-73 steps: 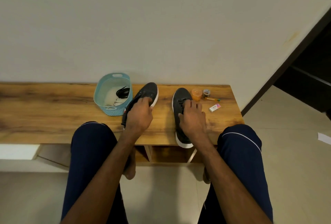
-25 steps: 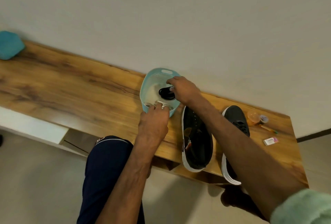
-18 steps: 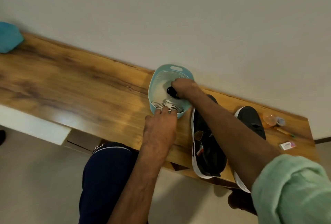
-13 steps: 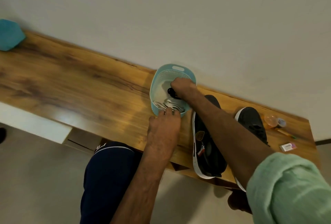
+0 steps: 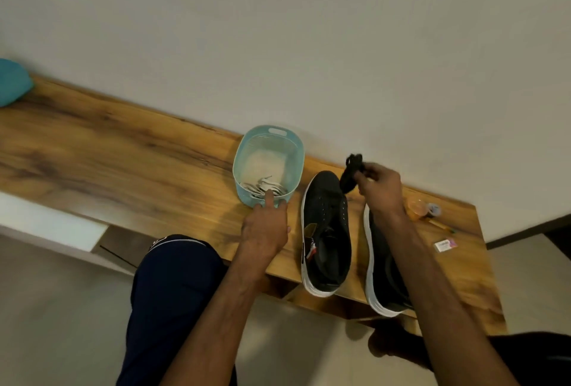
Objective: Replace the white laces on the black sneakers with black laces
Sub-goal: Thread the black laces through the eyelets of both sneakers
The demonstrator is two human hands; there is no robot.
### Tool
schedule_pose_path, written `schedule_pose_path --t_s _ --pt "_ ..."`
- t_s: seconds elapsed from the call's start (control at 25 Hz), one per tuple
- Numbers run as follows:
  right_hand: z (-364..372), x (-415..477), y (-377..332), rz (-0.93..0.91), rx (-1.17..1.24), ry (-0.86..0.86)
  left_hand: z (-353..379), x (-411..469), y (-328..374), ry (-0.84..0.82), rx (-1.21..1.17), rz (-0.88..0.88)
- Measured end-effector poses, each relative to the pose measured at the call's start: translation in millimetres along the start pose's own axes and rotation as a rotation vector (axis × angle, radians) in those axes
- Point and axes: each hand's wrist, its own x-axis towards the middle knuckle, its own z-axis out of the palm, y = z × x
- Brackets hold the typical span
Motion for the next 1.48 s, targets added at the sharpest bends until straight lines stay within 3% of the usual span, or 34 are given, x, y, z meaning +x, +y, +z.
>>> schedule_pose_path --t_s 0.24,0.52,1.0,1.32,1.48 --pt "6.7 -65.7 62.0 0.146 0.08 -0.025 -2.4 0.7 -3.6 0.025 0.06 -0.145" --pt "30.5 -81.9 55.0 0.064 -0.116 -0.036 -12.2 0.8 -23.7 -0.005 0.089 -0.265" --pt "57.5 -88.3 39.3 -0.032 -0.047 0.028 -8.7 -4.5 -38.9 0.043 0.0 -0.447" --pt "61.8 -87.6 36.0 0.016 -0.138 0.075 -2.6 -1.0 -23.5 0.048 0.159 -0.407" --pt "57.6 -88.8 35.2 0.058 -0.008 0.068 -2.7 -15.4 -7.2 0.135 0.248 -0.355"
